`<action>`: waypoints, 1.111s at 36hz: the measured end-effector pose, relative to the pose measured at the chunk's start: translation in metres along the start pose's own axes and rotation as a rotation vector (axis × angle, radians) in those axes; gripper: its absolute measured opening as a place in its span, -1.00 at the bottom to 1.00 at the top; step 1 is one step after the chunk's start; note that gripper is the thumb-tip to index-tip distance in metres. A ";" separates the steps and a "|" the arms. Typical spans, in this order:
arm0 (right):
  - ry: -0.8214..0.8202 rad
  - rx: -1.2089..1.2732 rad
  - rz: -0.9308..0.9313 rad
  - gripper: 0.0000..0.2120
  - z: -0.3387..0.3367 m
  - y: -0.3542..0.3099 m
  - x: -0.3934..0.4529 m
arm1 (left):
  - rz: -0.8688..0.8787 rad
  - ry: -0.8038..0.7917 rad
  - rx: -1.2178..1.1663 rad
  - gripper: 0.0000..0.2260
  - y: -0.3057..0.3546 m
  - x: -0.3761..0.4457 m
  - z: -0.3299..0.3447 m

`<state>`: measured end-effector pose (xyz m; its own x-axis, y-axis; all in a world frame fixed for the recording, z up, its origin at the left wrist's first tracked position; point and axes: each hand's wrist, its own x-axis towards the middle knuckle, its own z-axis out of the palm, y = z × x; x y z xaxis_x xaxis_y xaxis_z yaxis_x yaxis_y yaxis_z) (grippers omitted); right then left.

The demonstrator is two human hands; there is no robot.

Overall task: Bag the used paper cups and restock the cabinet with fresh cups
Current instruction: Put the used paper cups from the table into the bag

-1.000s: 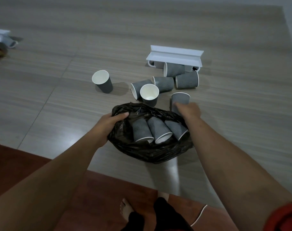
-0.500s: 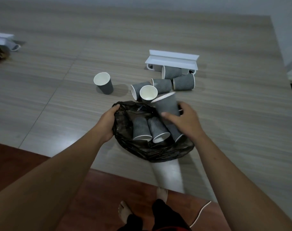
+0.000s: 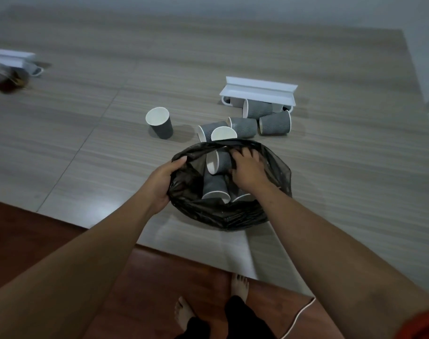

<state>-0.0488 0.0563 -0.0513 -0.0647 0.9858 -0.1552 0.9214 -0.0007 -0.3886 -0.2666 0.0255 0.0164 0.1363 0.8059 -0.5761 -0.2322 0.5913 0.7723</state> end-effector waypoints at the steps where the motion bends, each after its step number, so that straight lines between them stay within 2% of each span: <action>1: 0.001 -0.012 -0.001 -0.43 0.000 0.002 -0.001 | 0.004 0.009 -0.004 -0.74 0.000 0.000 -0.001; 8: 0.166 0.192 0.033 -0.54 0.008 0.040 -0.015 | 0.078 0.182 -0.112 -0.76 0.003 0.002 -0.007; 10: 0.049 0.290 0.040 -0.58 0.011 0.050 -0.020 | 0.068 0.213 -0.198 -0.72 0.005 0.002 -0.009; 13: -0.141 0.302 -0.056 -0.56 0.016 0.053 -0.025 | 0.047 0.218 -0.265 -0.75 0.006 -0.002 -0.015; 20: -0.223 0.311 -0.226 -0.41 0.015 0.026 -0.016 | 0.026 0.253 -0.221 -0.74 0.008 -0.005 -0.027; 22: -0.104 0.351 -0.215 -0.50 0.012 0.017 -0.016 | 0.023 0.267 -0.188 -0.78 0.010 -0.005 -0.027; 26: 0.322 0.461 -0.131 -0.70 -0.005 0.003 -0.008 | 0.017 0.310 -0.105 -0.73 0.015 0.000 -0.028; 28: 0.393 0.474 -0.072 -0.73 -0.014 0.000 0.009 | 0.000 0.314 -0.068 -0.77 0.017 0.002 -0.026; 31: 0.284 0.448 0.134 -0.58 -0.022 -0.004 0.040 | -0.008 0.323 -0.038 -0.75 0.017 0.003 -0.024; 35: 0.076 0.319 0.279 -0.16 -0.017 -0.012 0.071 | -0.010 0.342 -0.059 -0.72 0.015 0.005 -0.024; 37: 0.076 0.271 0.305 -0.05 -0.012 -0.018 0.079 | -0.008 0.342 -0.075 -0.75 0.013 0.005 -0.025; 40: 0.099 0.190 0.325 -0.02 -0.004 -0.024 0.089 | 0.001 0.341 -0.095 -0.78 0.012 0.005 -0.029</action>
<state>-0.0750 0.1445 -0.0520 0.2646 0.9406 -0.2128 0.7999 -0.3373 -0.4964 -0.2970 0.0354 0.0150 -0.1897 0.7414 -0.6437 -0.3228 0.5721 0.7540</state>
